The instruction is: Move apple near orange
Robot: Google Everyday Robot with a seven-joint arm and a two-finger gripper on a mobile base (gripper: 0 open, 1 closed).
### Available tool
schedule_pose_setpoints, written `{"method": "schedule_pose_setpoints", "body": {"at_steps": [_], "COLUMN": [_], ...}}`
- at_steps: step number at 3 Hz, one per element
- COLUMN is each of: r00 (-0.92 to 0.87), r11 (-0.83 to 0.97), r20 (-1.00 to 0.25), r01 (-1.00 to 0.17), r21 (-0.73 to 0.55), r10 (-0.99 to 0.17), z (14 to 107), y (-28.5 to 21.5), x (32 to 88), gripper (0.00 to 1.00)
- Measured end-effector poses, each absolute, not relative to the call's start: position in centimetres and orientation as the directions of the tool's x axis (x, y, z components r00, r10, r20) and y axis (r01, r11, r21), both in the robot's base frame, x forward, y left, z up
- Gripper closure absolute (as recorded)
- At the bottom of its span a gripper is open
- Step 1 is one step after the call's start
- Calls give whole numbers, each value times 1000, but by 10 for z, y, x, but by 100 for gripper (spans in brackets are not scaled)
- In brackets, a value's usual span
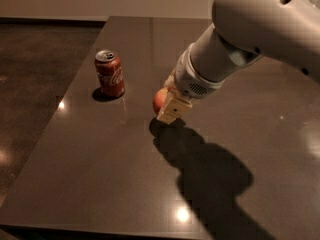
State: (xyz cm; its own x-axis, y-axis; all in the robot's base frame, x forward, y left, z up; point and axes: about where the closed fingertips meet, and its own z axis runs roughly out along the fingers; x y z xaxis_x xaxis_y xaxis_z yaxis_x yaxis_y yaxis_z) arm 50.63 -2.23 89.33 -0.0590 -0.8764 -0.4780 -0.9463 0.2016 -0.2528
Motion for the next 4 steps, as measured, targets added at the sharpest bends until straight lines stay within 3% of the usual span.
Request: {"method": "schedule_pose_setpoints", "body": {"at_steps": [3, 4], "r00": [-214, -252], "r11": [382, 418], "r20": [-463, -461], "r01": [-871, -856], "r21": [-308, -304], "r10": [-860, -851], "z": [888, 883], "y": [-101, -116], "x": [561, 566], "gripper": [100, 85]}}
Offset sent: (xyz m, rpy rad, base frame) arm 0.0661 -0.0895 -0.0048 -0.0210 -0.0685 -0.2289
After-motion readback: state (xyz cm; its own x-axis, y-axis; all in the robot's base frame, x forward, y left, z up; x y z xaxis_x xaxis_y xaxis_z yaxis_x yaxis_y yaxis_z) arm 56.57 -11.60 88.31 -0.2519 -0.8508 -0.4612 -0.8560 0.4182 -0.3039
